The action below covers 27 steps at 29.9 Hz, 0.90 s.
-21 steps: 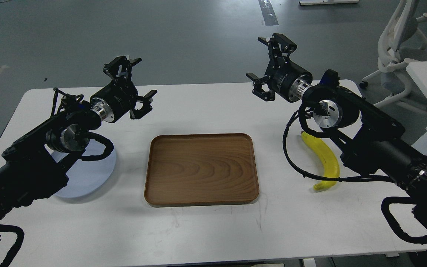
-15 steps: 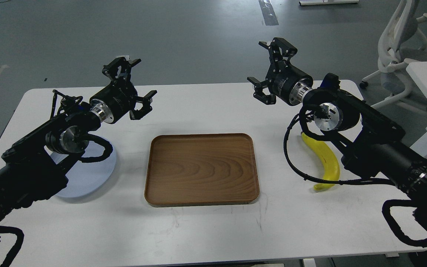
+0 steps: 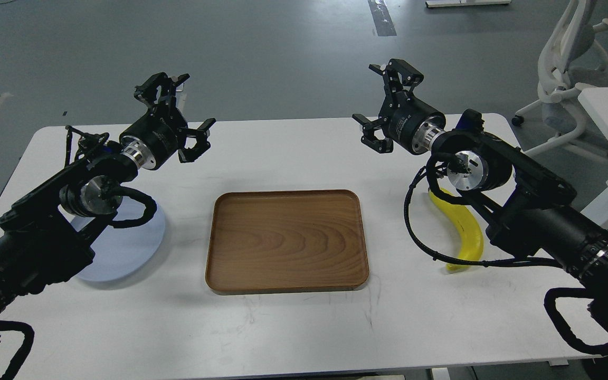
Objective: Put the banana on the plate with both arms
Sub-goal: 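Lower the left gripper toward the edge of the light blue plate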
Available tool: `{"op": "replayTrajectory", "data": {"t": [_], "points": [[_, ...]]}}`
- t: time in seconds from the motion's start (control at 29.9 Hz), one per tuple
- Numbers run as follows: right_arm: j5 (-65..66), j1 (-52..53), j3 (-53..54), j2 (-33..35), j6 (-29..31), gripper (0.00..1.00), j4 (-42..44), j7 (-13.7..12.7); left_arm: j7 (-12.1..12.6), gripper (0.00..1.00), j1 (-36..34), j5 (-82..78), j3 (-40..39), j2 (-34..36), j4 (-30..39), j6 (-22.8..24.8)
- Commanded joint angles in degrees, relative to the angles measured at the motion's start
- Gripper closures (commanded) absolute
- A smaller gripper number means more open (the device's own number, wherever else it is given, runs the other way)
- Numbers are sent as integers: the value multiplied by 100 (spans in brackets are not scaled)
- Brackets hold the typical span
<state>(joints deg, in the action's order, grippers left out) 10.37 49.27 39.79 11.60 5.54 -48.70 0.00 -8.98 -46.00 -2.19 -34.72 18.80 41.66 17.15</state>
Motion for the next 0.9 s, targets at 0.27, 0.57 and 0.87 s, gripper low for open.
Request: {"op": "replayTrajectory", "data": {"t": [0.27, 0.57, 0.87], "points": [[0, 74, -7, 0, 0, 0, 1, 0, 54, 2, 3, -9, 9, -43, 9, -1], [0, 91, -15, 9, 0, 0, 1, 0, 63, 2, -5, -18, 35, -52, 9, -10], [0, 135, -15, 0, 0, 0, 10, 0, 28, 2, -5, -27, 53, -25, 9, -36]]}}
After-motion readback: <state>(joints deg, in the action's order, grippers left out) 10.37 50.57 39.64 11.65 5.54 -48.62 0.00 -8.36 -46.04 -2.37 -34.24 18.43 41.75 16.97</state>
